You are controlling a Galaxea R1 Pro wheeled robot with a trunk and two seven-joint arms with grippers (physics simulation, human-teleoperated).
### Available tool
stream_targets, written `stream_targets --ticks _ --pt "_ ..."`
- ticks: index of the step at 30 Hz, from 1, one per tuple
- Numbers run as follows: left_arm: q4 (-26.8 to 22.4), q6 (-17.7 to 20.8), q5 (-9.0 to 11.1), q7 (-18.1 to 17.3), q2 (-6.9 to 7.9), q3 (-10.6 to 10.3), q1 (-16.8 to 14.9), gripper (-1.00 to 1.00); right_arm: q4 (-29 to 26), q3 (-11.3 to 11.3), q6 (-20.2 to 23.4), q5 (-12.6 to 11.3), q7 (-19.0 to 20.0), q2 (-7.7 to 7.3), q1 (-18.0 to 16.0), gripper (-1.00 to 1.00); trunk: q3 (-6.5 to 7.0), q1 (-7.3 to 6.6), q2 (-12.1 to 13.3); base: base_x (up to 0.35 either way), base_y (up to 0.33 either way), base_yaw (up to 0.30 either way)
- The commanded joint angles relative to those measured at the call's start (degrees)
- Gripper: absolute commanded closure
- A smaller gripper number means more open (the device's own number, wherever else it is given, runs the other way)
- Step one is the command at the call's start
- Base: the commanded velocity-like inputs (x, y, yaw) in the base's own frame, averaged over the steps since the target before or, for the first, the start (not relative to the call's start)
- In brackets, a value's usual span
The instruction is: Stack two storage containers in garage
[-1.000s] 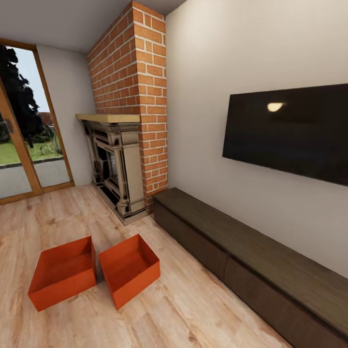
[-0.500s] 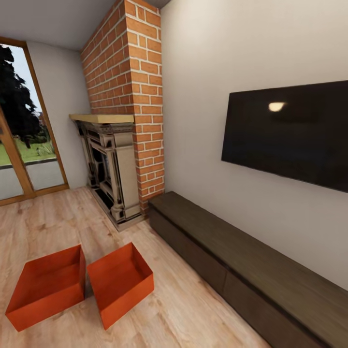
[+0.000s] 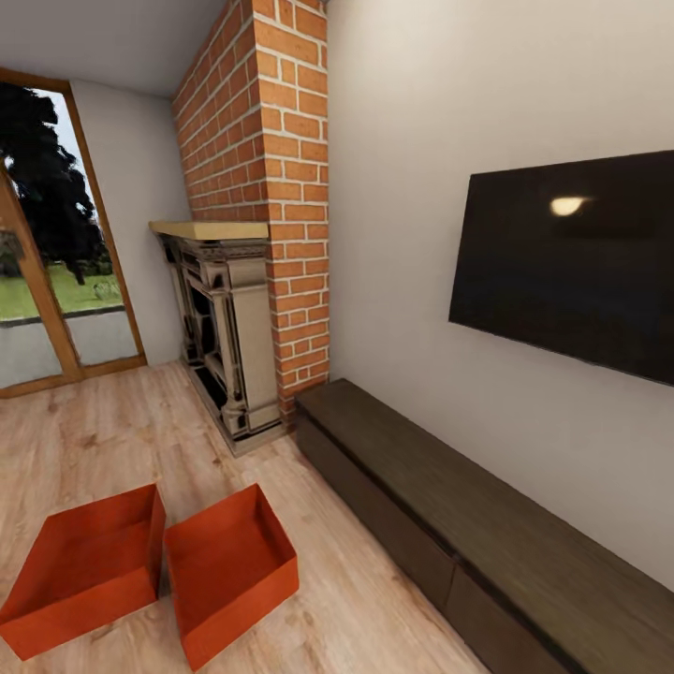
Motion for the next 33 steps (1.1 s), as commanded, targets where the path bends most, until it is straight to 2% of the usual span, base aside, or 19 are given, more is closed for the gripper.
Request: stream_targets --ticks 1,27,33 --pt "-0.1 -0.1 0.0 0.1 -0.01 0.2 0.0 -1.00 0.2 0.5 -0.3 -0.6 0.2 0.03 -0.1 -1.00 -0.05 0.03 0.0 0.307 -0.117 0.273" --pt "-0.1 -0.3 0.0 0.1 -0.01 0.3 0.0 -1.00 0.2 0.4 -0.5 -0.7 0.2 -0.02 -0.1 -1.00 -0.05 0.03 0.0 0.298 -0.134 0.276" --pt "-0.1 -0.3 -0.1 0.1 -0.01 0.4 0.0 -1.00 0.2 0.4 -0.5 -0.6 0.2 -0.03 -0.1 -1.00 -0.05 0.03 0.0 0.166 -0.085 0.277"
